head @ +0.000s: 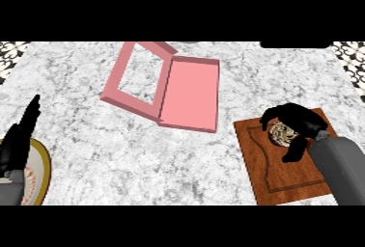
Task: Pick the cupcake from the cutting board and place it in the cardboard box
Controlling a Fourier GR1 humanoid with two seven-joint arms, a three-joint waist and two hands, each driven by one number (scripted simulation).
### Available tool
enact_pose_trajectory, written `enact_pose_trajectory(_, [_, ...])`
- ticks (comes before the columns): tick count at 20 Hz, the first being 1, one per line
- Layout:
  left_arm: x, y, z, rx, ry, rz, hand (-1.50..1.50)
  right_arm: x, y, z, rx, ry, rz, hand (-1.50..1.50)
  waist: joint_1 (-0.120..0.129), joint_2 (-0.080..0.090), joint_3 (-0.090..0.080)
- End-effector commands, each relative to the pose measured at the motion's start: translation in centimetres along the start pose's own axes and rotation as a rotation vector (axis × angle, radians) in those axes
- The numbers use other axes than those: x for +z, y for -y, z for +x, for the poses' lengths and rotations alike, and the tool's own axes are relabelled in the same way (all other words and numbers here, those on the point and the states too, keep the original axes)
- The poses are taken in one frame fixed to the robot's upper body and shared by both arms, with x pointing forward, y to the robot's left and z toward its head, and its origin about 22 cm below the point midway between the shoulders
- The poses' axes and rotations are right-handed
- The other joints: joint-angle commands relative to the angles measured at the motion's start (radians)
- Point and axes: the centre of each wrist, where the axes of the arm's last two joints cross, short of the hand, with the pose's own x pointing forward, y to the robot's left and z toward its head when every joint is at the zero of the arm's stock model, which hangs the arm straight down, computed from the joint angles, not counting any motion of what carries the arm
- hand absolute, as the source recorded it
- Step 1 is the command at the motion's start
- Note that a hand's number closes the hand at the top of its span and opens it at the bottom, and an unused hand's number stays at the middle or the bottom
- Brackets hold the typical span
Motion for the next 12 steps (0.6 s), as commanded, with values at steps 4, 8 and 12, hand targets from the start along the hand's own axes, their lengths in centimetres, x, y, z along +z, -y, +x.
enact_pose_trajectory(4, [0.5,-0.2,-0.6,-0.007,0.006,0.012,0.00,-0.2,-1.3,-0.8,0.087,-0.017,-0.189,1.50,-0.002,0.004,0.004])
enact_pose_trajectory(8, [-0.2,0.4,0.1,-0.006,0.029,-0.033,0.00,-1.1,8.3,-2.5,0.135,0.116,-0.161,1.50,0.052,0.023,0.006])
enact_pose_trajectory(12, [-0.4,1.1,2.2,0.010,0.062,-0.050,0.00,0.0,11.1,-4.0,0.191,0.190,-0.218,1.50,0.082,0.031,0.009])
